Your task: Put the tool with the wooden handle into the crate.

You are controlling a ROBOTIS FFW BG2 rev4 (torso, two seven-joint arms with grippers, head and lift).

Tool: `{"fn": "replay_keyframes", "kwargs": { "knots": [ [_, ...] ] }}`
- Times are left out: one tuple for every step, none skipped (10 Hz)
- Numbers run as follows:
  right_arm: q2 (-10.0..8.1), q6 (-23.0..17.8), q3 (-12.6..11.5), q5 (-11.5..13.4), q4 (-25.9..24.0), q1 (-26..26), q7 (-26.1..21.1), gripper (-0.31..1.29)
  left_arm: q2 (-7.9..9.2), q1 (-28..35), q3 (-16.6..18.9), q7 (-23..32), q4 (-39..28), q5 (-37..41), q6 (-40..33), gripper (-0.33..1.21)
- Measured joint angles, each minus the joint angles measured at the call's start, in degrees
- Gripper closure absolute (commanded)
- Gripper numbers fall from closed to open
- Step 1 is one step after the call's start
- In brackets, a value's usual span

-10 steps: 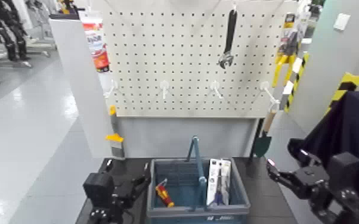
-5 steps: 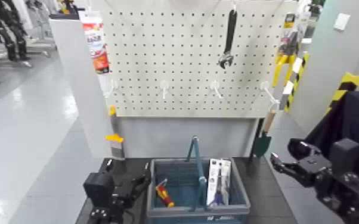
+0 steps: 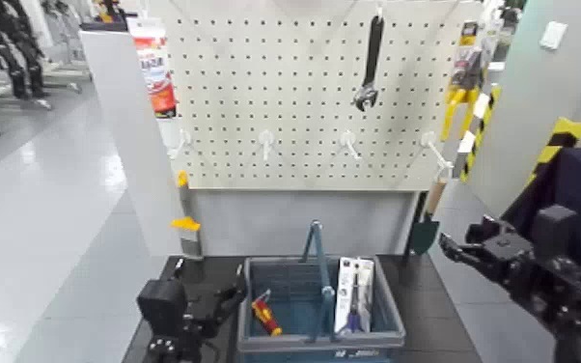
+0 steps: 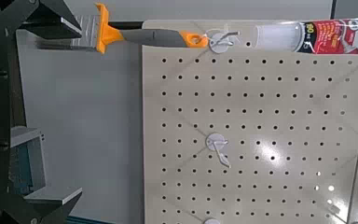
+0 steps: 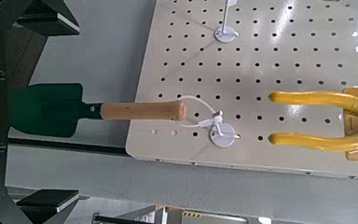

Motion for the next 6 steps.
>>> {"fn": "replay_keyframes", "kwargs": {
  "knots": [
    [-0.41,-0.7,0.8,-0.5,2.7,-1.8,0.5,0.07,0.03,-0.1,-0.1,-0.1,0.1,0.1,0.0,0.12],
    [-0.83,-1.4,1.8,-0.8,5.4,-3.7,0.8,0.07,0.07,-0.2,-0.2,-0.2,0.2,0.2,-0.1,0.12],
    [-1.13,-2.3,2.9,-1.2,8.4,-6.0,1.2,0.08,0.12,-0.3,-0.3,-0.3,0.3,0.2,-0.1,0.12],
    [-1.24,-3.3,3.8,-1.6,11.3,-8.1,1.6,0.08,0.16,-0.4,-0.5,-0.4,0.3,0.3,-0.1,0.12],
    [-1.30,-4.3,4.6,-1.8,13.9,-9.9,1.8,0.08,0.21,-0.6,-0.6,-0.4,0.4,0.4,-0.1,0.12],
    [-1.36,-5.2,5.6,-1.9,16.8,-11.9,2.3,0.09,0.30,-0.8,-0.8,-0.5,0.5,0.5,-0.2,0.12]
  ]
}}
